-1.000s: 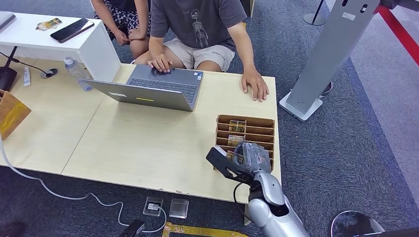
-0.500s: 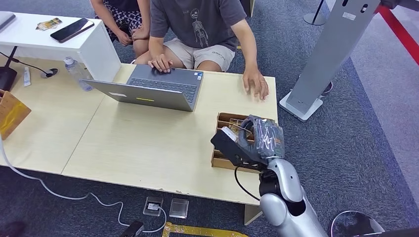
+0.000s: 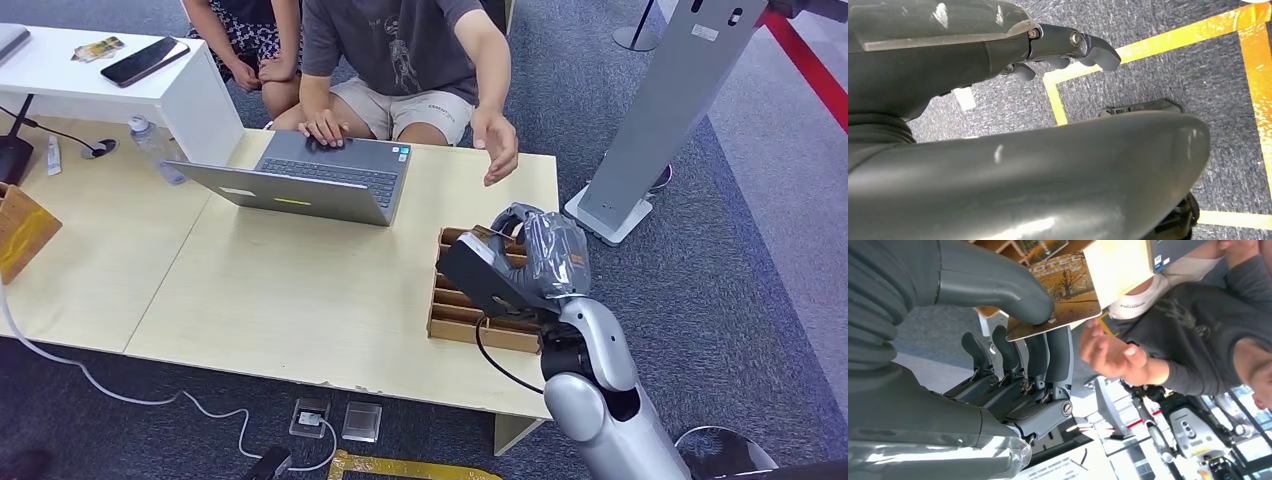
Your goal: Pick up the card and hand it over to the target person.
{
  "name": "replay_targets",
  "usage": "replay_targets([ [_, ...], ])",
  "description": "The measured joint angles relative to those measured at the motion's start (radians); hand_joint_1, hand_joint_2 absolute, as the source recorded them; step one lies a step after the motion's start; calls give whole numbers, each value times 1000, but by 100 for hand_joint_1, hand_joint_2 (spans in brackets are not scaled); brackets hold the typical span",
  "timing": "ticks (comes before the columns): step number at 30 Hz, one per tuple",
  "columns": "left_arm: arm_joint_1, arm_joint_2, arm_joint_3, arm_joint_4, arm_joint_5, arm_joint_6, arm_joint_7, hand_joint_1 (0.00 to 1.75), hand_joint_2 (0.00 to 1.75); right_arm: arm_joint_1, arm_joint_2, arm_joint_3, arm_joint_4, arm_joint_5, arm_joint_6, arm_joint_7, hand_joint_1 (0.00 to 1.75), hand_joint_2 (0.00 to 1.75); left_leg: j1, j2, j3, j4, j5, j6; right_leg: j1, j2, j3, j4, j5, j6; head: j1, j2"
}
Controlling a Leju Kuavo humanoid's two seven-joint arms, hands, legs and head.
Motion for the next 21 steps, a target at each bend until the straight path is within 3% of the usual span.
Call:
replay_targets([
  [2,-6,-3,-7,2,-6,-3,8,0,0,-73,41,-10,137,-25,-11,-51,141,175,0,2,0,0,0,0,-1,3,-1,1,1,0,0,0],
  [5,-5,-3,-11,4,-8,-6,13,0,0,-124,64,-7,220,-23,-16,-53,141,175,-1,3,-1,0,0,-1,-1,4,-2,3,1,-2,0,0],
  [21,7,3,4,9,16,-1,-3,0,0,-194,71,27,304,28,-17,-45,141,175,0,-11,-5,3,1,0,0,-10,-1,2,-2,1,0,0],
])
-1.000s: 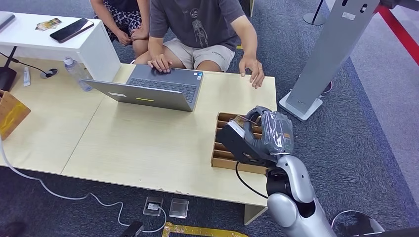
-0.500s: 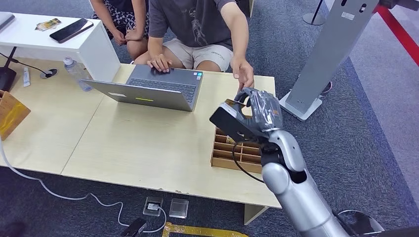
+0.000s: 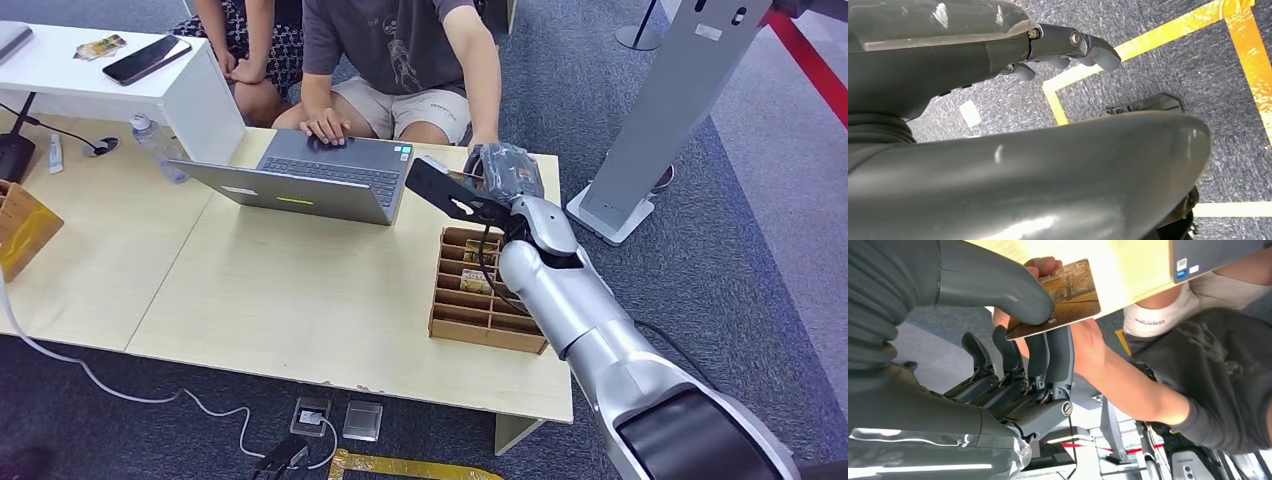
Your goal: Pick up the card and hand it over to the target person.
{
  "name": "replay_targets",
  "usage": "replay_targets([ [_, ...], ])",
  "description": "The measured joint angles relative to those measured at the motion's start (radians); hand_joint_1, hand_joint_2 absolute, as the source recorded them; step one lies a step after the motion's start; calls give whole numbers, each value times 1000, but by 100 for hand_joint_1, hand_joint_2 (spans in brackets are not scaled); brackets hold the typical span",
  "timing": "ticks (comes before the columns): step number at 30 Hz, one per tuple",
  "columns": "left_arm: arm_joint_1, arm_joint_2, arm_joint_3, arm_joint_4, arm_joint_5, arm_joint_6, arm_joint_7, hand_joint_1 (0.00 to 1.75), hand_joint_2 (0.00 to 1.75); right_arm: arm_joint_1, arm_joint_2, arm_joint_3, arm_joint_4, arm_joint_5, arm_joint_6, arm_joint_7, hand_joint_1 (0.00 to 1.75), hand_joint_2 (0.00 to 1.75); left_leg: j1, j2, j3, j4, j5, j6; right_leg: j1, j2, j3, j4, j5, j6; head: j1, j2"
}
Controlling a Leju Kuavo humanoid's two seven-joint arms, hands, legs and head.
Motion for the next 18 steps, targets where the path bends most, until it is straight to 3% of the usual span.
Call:
replay_targets([
  [1,-2,0,-1,0,-1,-1,-1,0,0,-1,0,-2,1,-1,-2,-1,141,175,0,0,0,0,0,0,0,0,0,0,0,0,0,0],
  [5,-7,3,-4,1,-4,-2,-6,0,0,-5,1,-5,4,-2,-2,-3,0,175,0,-1,0,1,0,0,0,-1,0,0,0,0,0,0],
  [18,8,10,4,3,12,2,-4,0,0,-9,9,-12,-1,-2,-16,-21,0,175,0,1,1,-1,1,0,0,1,0,-1,1,0,0,0],
])
